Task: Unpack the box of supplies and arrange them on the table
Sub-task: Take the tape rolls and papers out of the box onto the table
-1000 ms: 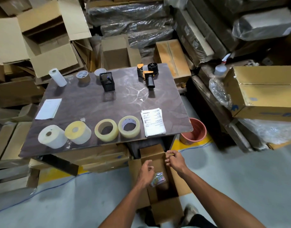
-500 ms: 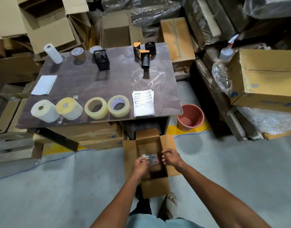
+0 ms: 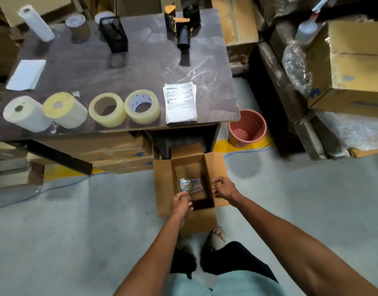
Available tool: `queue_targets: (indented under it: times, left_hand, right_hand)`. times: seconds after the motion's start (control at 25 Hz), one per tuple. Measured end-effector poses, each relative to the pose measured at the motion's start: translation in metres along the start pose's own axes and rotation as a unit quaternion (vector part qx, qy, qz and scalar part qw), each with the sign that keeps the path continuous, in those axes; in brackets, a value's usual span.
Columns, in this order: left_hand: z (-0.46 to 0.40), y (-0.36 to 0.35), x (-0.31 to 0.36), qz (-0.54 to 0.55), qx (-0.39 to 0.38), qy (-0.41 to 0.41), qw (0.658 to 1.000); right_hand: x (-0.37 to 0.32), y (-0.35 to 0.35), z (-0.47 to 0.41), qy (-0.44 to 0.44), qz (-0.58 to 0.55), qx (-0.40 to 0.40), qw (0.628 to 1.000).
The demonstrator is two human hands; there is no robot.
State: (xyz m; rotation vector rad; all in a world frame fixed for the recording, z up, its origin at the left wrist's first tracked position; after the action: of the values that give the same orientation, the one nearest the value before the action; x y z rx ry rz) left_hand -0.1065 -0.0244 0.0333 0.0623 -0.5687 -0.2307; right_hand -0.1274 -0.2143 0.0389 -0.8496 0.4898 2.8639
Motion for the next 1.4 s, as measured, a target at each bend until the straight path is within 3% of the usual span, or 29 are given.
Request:
queue_targets:
  times: [0.28,0.44,0.68,0.8,0.92,1.04,1.28,1.4]
  left_hand:
    - [-0.102,0.000,-0.048,0.005,0.037,0.010,0.999]
    - [-0.192,-0.018,-0.106,-0.005,0.026,0.014,1.000]
    - [-0.258,-0.038,-0.134,-0.017,-0.003,0.010,1.000]
    - [-0.321,-0.044,-0.165,-0.024,0.012,0.035,0.999]
    - [-0.407,-0.058,-0.211,-0.079,0.042,0.029,0.996]
    - [-0.418,-0.061,-0.199,-0.081,0.081,0.036,0.993]
    - [-0.475,-0.080,-0.221,-0.066,0.142,0.067,0.985]
    - [-0.497,-0.086,-0.228,-0.071,0.147,0.094,0.982]
  right_hand:
    - [0.039,-0.051,-0.087,0.046,0.073,-0.006,0.996]
    - [0.083,-0.078,-0.159,0.058,0.120,-0.029,0.991]
    - [0.144,-0.106,-0.279,0.109,0.212,-0.010,0.971]
    - [0.147,-0.123,-0.315,0.117,0.273,-0.044,0.954]
    - [0.168,-0.137,-0.364,0.128,0.310,-0.029,0.942]
    - [0.182,-0.164,-0.408,0.159,0.328,-0.036,0.930]
    - [0.216,-0.193,-0.484,0.191,0.251,-0.002,0.949]
    - [0.225,-0.204,-0.508,0.205,0.320,0.014,0.925]
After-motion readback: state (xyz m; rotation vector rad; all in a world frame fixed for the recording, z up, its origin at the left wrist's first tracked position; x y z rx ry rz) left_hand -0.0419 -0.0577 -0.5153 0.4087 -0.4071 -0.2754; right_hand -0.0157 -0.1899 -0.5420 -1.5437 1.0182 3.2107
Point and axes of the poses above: each hand's wrist, its own z-axis away from the middle knuckle, its own y-axis out of the back of the hand, x = y × z, the point moved 1 cm from there along -z, towards the middle knuckle, and after that the axes turned 1 degree about -z, right-handed, at the moved point
